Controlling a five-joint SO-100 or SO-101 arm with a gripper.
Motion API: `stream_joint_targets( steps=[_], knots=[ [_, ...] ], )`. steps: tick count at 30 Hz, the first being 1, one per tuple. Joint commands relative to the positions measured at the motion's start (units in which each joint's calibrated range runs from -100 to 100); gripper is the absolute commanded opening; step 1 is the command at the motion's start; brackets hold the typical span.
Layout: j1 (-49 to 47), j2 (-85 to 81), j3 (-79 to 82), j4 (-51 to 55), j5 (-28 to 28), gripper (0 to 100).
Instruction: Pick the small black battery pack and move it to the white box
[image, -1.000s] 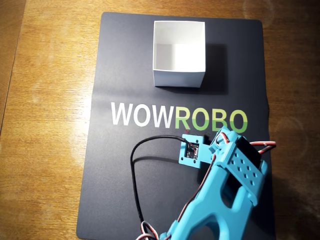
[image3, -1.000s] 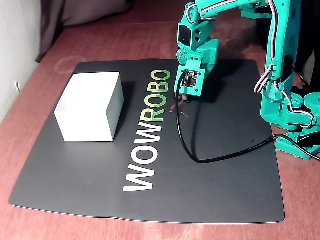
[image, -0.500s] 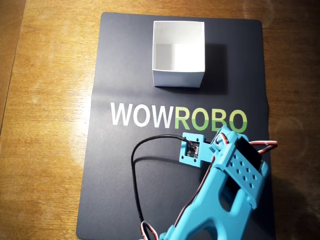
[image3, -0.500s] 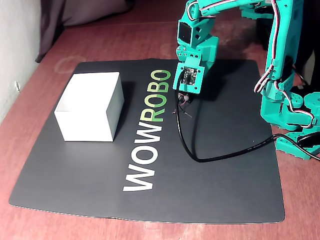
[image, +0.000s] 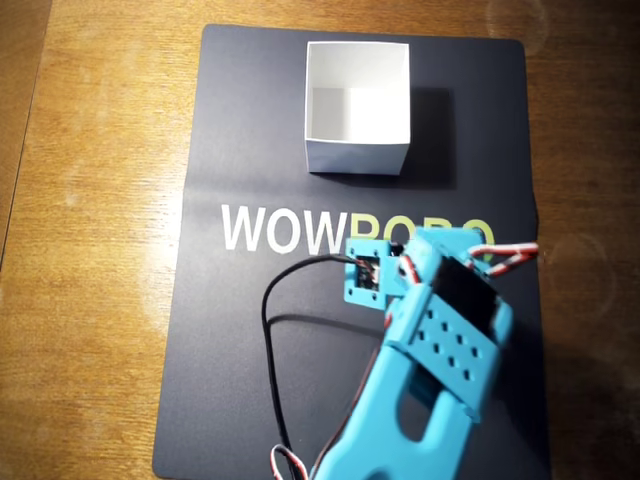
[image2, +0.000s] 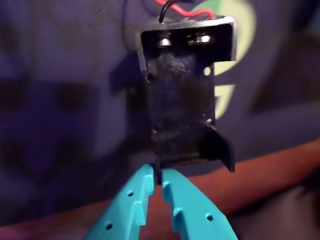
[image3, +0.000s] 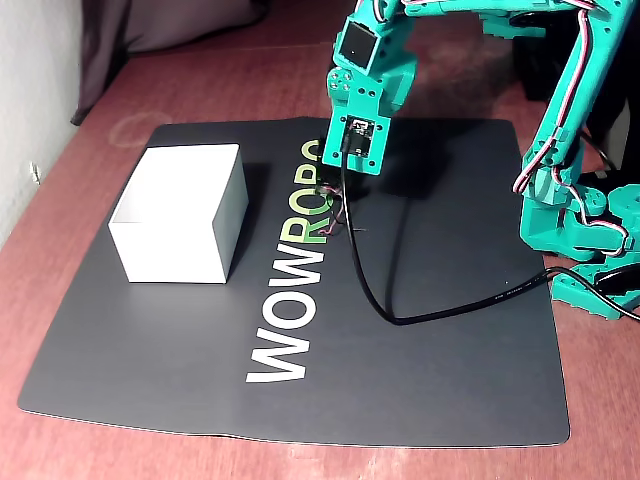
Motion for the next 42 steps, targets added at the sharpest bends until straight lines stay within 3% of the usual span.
stream_joint_targets(
  steps=[1, 12, 18, 25, 31, 37, 42],
  knots=[
    [-5.63, -6.22, -1.76, -0.4, 0.02, 1],
    [-22.75, -8.85, -15.91, -1.1, -0.09, 1],
    [-29.44, -8.85, -20.17, -8.11, 0.18, 1],
    [-20.41, -8.77, -16.45, -6.18, 0.24, 1],
    [-12.2, -3.24, -7.84, -11.44, 0.34, 1],
    [-10.32, 6.49, -8.38, -11.62, 0.24, 18],
    [-8.91, 11.84, -8.74, -12.49, 2.46, 19]
  ],
)
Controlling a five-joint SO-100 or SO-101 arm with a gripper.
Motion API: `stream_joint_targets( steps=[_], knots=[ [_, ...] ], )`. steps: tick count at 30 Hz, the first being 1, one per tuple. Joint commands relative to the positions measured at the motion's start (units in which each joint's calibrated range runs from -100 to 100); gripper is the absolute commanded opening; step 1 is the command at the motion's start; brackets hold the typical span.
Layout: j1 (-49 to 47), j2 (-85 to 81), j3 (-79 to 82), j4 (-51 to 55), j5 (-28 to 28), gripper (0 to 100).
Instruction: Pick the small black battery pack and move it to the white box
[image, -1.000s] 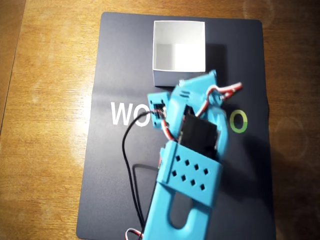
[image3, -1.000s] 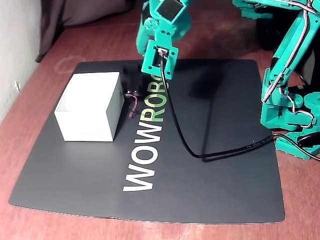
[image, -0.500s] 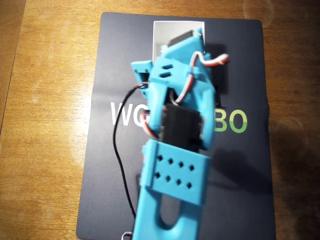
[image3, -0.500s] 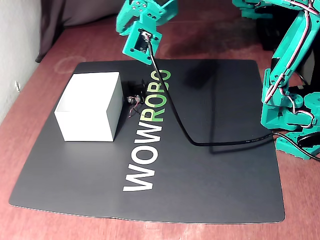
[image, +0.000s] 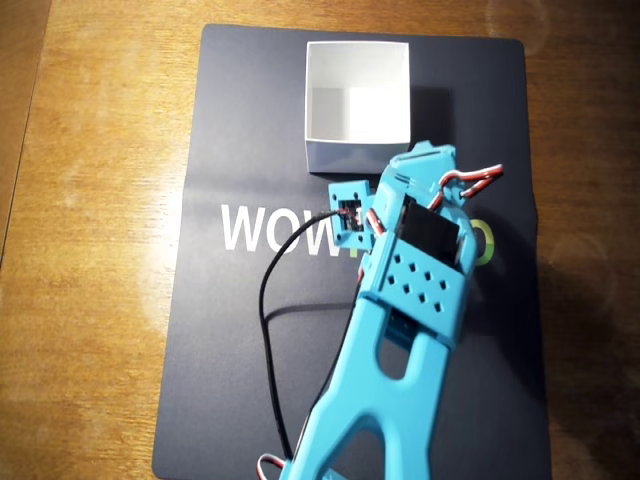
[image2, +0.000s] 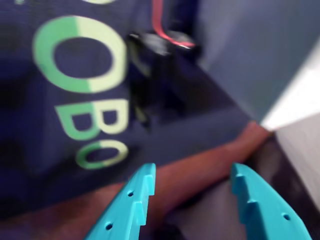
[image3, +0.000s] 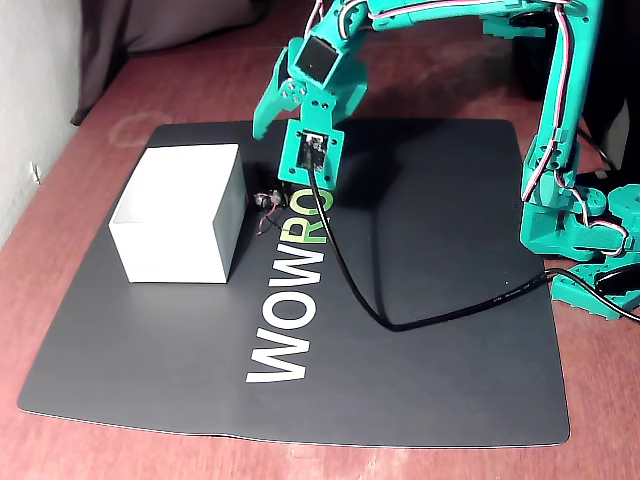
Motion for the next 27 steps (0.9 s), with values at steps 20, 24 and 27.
stream_joint_targets(
  steps=[20, 24, 27],
  knots=[
    [6.73, 12.18, -0.83, -8.78, 6.3, 15],
    [8.37, 13.41, -0.83, -8.87, 6.3, 14],
    [9.78, 13.94, -0.38, -8.16, 6.3, 14]
  ],
)
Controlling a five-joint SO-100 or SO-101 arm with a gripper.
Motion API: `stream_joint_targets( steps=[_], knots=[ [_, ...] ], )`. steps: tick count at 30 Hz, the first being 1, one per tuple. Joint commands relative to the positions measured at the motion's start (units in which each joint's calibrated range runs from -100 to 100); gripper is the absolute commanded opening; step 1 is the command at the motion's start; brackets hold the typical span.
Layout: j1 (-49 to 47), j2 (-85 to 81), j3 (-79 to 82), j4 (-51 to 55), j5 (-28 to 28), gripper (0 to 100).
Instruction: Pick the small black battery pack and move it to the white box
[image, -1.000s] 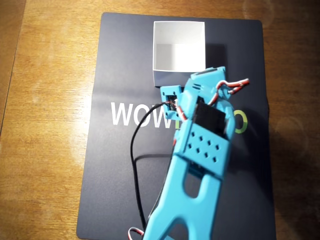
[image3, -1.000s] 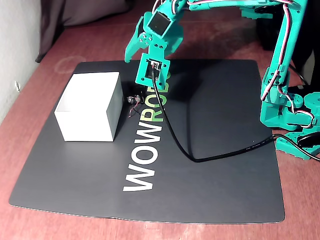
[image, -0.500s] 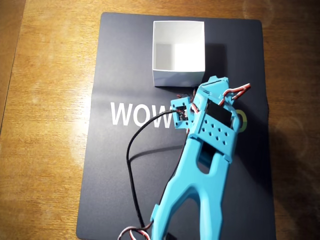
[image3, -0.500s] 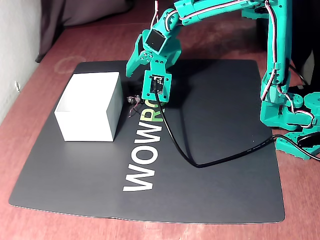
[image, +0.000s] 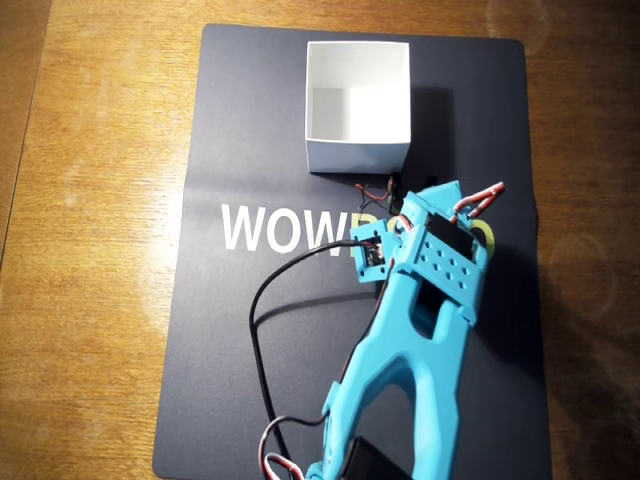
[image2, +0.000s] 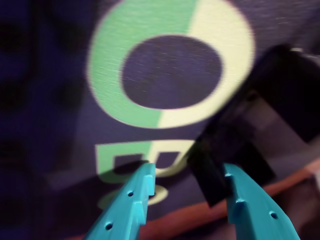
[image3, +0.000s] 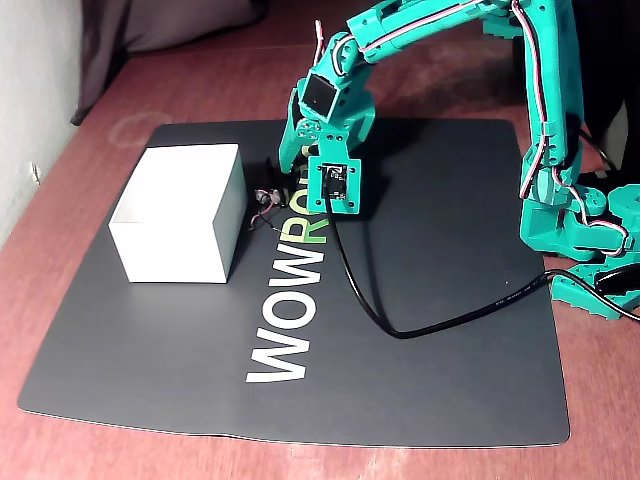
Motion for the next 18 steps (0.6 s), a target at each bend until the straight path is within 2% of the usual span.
stream_joint_targets(
  steps=[1, 6, 12, 18],
  knots=[
    [2.57, -0.21, 0.07, 0.47, 0.26, 14],
    [5.15, -0.83, 0.07, 11.78, -0.01, 14],
    [4.8, -1.0, -0.2, 12.04, -0.39, 14],
    [3.16, -1.09, -1.11, 11.95, -8.27, 14]
  ],
)
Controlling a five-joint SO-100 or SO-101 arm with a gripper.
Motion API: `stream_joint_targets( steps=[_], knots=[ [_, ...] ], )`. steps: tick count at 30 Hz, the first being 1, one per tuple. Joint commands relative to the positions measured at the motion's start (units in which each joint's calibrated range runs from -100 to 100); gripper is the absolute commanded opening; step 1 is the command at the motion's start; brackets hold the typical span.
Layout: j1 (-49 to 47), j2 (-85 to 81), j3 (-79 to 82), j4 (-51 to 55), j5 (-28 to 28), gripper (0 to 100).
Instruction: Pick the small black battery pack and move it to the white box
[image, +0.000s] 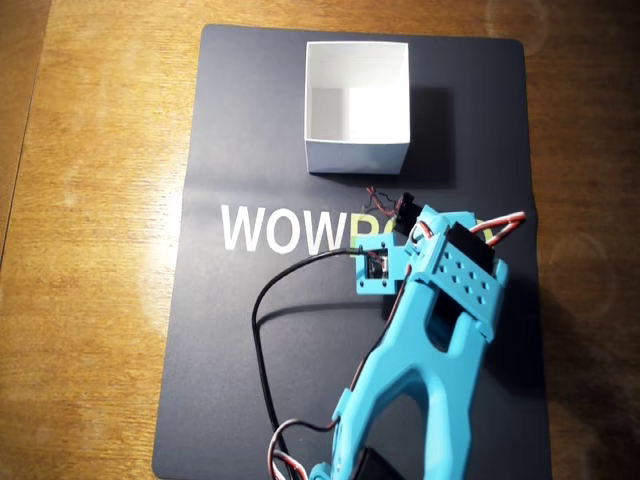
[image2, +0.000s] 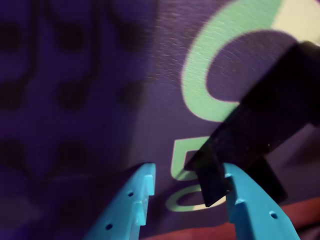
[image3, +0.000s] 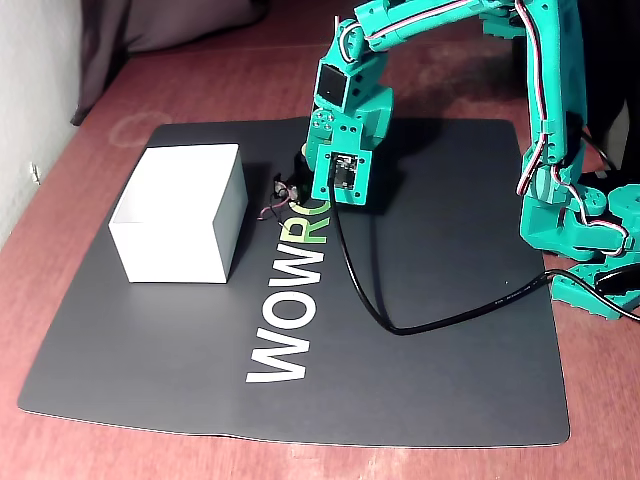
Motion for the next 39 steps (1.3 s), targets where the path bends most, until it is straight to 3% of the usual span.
stream_joint_targets(
  steps=[1, 9, 14, 39],
  knots=[
    [-2.36, -0.75, -0.2, 1.05, -3.78, 14],
    [-6.24, -3.56, -0.11, 1.05, -6.44, 14],
    [-6.12, -4.08, -0.11, 1.05, -6.17, 4],
    [-0.61, -4.35, -0.2, 0.96, -6.5, 4]
  ],
)
